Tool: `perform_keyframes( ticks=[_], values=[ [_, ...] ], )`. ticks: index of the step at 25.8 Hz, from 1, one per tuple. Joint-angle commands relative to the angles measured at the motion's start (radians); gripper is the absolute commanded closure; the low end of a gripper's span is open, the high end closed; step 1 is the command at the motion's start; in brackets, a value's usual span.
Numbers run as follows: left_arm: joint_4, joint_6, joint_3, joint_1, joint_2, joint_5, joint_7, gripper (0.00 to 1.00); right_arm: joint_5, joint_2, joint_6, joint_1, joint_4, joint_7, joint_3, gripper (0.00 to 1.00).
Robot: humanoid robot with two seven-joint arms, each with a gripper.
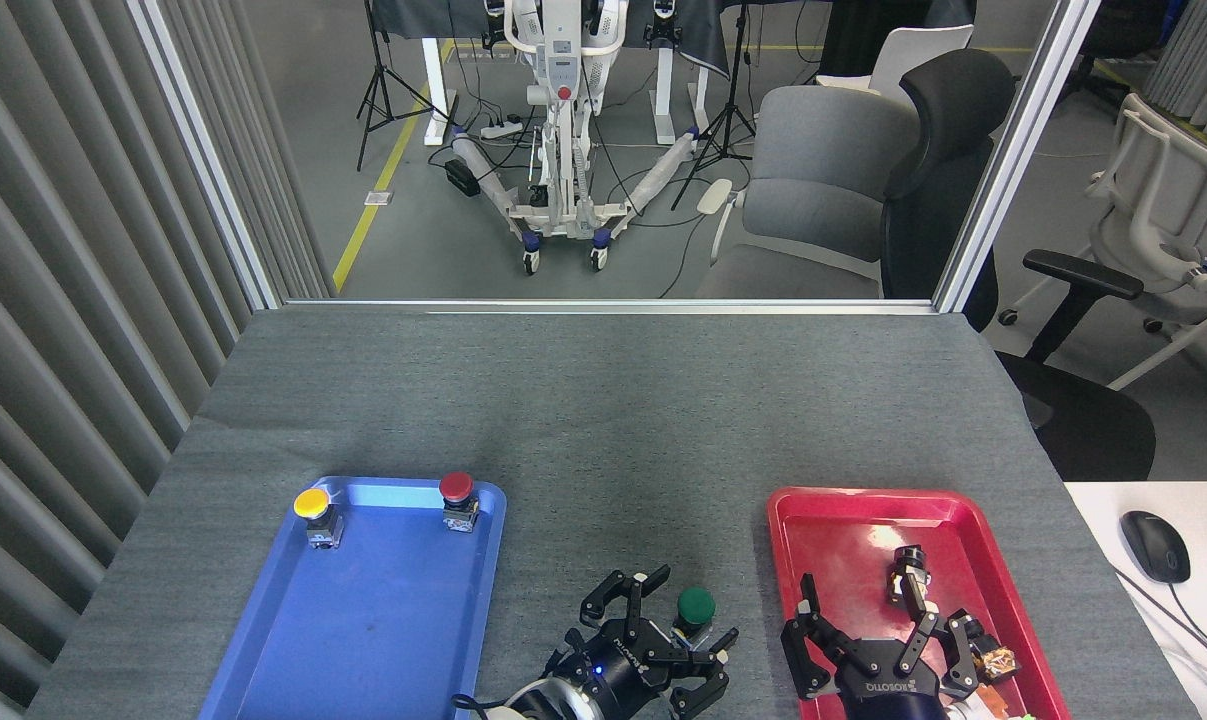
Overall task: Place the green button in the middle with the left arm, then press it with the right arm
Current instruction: 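Set the green button down, open the left gripper and withdraw, then lower the right gripper onto the green button and press it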
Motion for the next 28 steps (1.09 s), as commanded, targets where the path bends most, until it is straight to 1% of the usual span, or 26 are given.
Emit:
perform_keyframes(
  ticks=[1,2,4,5,6,7,8,9,10,11,12,15,22,23,26,28],
  values=[
    [-0.185,0.026,0.049,0.092,0.092,0.004,-0.003,0.01,0.000,0.000,-0.008,-0.001,0.004,0.003,0.002,0.00],
    [-0.256,0.046,0.091,0.140,0.118,0.007,-0.003,0.01,0.000,0.000,-0.008,-0.003,0.006,-0.002,0.003,0.01],
    [-0.403,0.087,0.178,0.250,0.162,0.007,-0.001,0.01,0.000,0.000,-0.008,-0.004,0.013,-0.005,0.017,0.09],
    [-0.471,0.120,0.230,0.308,0.184,0.007,-0.001,0.01,0.000,0.000,-0.010,-0.006,0.015,-0.006,0.022,0.17],
    [-0.524,0.159,0.290,0.365,0.195,0.009,0.000,0.01,0.000,0.000,-0.011,-0.007,0.018,-0.005,0.026,0.26],
    [-0.564,0.199,0.347,0.417,0.195,0.009,0.000,0.01,0.000,0.000,-0.019,-0.015,0.023,-0.005,0.031,0.42],
    [-0.589,0.229,0.396,0.465,0.195,0.009,0.000,0.01,0.003,-0.001,-0.034,-0.024,0.024,-0.005,0.040,0.53],
    [-0.603,0.241,0.439,0.502,0.193,0.010,0.002,0.01,0.006,-0.001,-0.050,-0.027,0.024,-0.002,0.054,0.65],
    [-0.610,0.244,0.467,0.526,0.193,0.010,0.002,0.01,0.007,0.000,-0.059,-0.030,0.024,0.001,0.066,0.81],
    [-0.612,0.245,0.485,0.542,0.193,0.013,0.002,0.01,0.011,0.002,-0.063,-0.035,0.024,0.003,0.078,0.95],
    [-0.613,0.253,0.499,0.551,0.193,0.013,0.002,0.01,0.024,0.003,-0.063,-0.044,0.024,0.005,0.094,1.00],
    [-0.612,0.252,0.542,0.563,0.193,0.015,0.000,0.01,0.061,0.022,-0.060,-0.064,0.046,0.008,0.137,1.00],
    [-0.612,0.253,0.560,0.563,0.192,0.032,0.000,0.01,0.064,0.049,-0.028,-0.141,0.179,0.070,0.218,1.00],
    [-0.612,0.256,0.565,0.563,0.192,0.042,0.000,0.01,0.066,0.049,-0.028,-0.145,0.191,0.070,0.223,1.00],
    [-0.618,0.250,0.611,0.566,0.192,0.134,0.008,0.01,0.066,0.046,-0.028,-0.149,0.222,0.074,0.223,1.00],
    [-0.618,0.247,0.619,0.569,0.193,0.160,0.009,0.01,0.066,0.046,-0.027,-0.149,0.259,0.095,0.224,1.00]
  ],
)
